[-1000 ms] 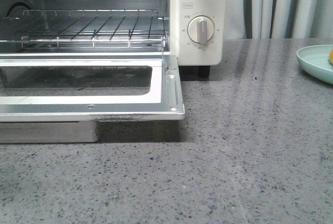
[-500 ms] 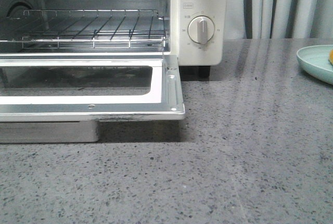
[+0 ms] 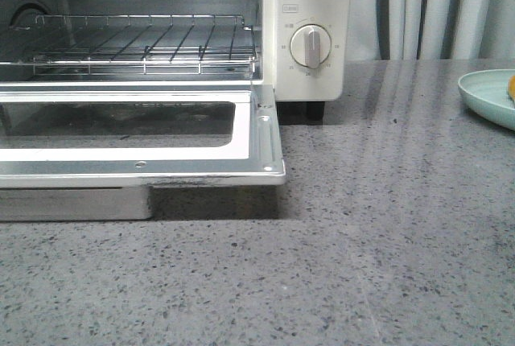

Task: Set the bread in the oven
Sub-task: 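Lower the right gripper onto the striped bread roll on the plate and grasp it, then lift the bread roll with the right gripper and carry it into the oven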

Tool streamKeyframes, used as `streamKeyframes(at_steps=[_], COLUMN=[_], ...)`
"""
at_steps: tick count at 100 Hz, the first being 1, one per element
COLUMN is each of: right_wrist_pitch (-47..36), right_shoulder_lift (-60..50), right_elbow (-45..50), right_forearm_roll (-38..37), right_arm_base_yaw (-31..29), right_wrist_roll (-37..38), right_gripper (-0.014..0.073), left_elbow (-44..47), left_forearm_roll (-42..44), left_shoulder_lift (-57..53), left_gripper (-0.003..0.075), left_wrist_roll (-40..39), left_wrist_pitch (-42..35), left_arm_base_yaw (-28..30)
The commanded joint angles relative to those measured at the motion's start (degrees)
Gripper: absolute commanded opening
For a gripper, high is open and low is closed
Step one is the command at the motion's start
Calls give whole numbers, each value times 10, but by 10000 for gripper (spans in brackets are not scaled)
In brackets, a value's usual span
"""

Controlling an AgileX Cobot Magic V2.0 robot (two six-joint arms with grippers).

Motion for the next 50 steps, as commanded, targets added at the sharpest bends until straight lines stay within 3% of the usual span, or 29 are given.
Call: streamKeyframes(at_steps=[1,9,16,36,50], right_wrist_pitch=[-20,-19,-22,-73,-147], right_shoulder_lift=[7,12,7,-99,-200], right_elbow=[-14,-14,-14,-39,-109], right_forearm_roll=[6,13,14,16,16], right_arm_base_yaw=[-7,-7,-7,-5,48], right_wrist_roll=[-5,-5,-5,-6,-14], right_gripper=[305,146,-75,-71,-71], left_elbow=[-19,-19,-19,-19,-19], left_forearm_roll=[-14,-14,-14,-14,-14], left_shoulder_lift=[3,3,3,3,3], left_gripper=[-21,-21,-21,-21,-21], left_wrist_roll=[-1,-1,-1,-1,2], left_wrist_pitch=[-44,-44,-45,-45,-50], left_arm_base_yaw=[1,1,1,1,1])
